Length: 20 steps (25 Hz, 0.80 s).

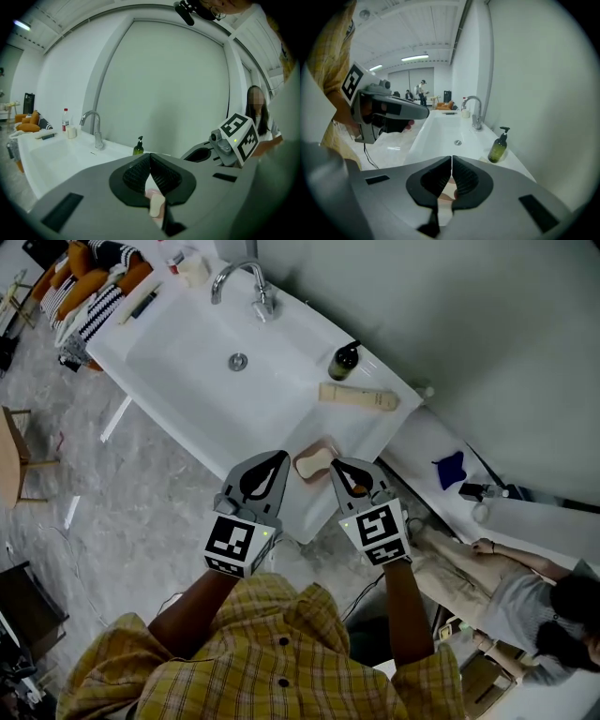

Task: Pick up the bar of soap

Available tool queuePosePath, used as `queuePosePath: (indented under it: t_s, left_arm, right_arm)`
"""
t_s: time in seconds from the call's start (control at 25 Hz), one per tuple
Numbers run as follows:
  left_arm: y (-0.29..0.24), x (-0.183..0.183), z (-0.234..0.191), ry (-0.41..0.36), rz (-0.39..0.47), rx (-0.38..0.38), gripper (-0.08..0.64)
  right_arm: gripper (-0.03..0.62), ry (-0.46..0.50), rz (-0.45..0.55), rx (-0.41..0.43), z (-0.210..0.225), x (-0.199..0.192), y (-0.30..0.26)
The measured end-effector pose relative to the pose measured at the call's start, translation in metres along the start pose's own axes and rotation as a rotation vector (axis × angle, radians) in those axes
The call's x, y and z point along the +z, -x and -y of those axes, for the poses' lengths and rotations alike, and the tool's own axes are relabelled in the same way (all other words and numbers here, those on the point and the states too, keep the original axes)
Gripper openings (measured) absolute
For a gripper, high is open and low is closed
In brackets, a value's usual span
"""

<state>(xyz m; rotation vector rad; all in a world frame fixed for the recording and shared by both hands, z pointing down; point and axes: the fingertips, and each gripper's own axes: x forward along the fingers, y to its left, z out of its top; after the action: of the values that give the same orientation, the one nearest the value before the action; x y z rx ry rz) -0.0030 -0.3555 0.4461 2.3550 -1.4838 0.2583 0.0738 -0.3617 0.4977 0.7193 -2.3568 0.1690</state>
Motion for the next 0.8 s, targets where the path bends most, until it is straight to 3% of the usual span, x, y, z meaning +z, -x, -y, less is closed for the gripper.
queuePosePath:
  t_s: [0.16,0.4,0.52,0.6,0.8]
  left_arm:
    - [-0.013,-0.009,-0.010,0.015,-0.029,-0.006,0.012]
    - [-0.031,-0.011,-0.019,0.021,-0.038,-0.024,0.012]
    - [-0.037,-0.016,-0.021,0.026,-0.055,-0.040,0.012]
    - [-0.041,-0.018,-0.023,0.031,-0.062,-0.048,0.012]
    - [-0.049,-0.021,-0.027,0.033,-0.072,-0.068,0.012]
  right_arm:
    - [0.020,0.134,-0.096,0.043,-0.004,-0.012,-0.024]
    - [0.021,0.541,-0.278,0.106,-0.017,-0.035,-0.052]
    - [0.029,0.706,-0.371,0.202,-0.025,-0.057,-0.064]
    - [0.107,0.767,-0.424,0.276,-0.028,-0.071,-0.072]
    - [0.151,0.892,-0.485,0.434,-0.032,-0.095,-0.091]
